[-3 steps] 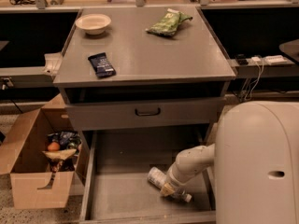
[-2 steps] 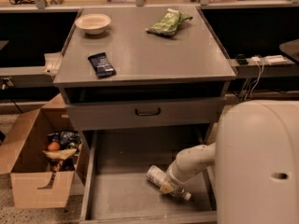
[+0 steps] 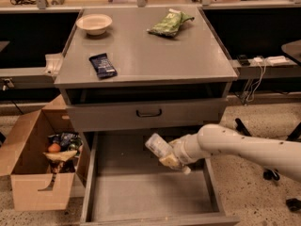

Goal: Pick blue plastic bottle from middle drawer and place on counter

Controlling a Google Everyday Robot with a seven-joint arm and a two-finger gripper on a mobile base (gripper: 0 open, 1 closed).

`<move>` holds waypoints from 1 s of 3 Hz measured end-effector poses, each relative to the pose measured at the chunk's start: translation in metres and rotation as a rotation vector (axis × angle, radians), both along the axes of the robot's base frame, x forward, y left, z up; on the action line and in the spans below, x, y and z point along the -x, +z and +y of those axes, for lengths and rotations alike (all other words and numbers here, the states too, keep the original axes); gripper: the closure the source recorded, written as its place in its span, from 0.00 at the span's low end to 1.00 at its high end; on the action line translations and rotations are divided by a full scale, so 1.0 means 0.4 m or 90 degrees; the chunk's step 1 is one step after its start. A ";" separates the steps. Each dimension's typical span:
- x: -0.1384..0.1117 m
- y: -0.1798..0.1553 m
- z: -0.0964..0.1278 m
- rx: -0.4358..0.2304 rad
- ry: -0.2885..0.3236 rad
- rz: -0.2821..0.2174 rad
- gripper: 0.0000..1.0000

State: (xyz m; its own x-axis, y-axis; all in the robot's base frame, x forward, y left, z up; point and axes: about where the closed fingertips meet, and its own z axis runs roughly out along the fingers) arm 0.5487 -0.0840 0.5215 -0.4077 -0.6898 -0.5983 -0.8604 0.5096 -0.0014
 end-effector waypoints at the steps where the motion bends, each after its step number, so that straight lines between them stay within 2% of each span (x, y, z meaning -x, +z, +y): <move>1: -0.049 0.228 -0.022 -0.101 0.016 -0.055 1.00; 2: -0.060 0.310 -0.135 -0.101 0.016 -0.095 1.00; 3: -0.060 0.308 -0.134 -0.100 0.016 -0.095 1.00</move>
Offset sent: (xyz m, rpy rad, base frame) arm 0.0177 -0.0023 0.0801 0.1448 -0.0714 0.0231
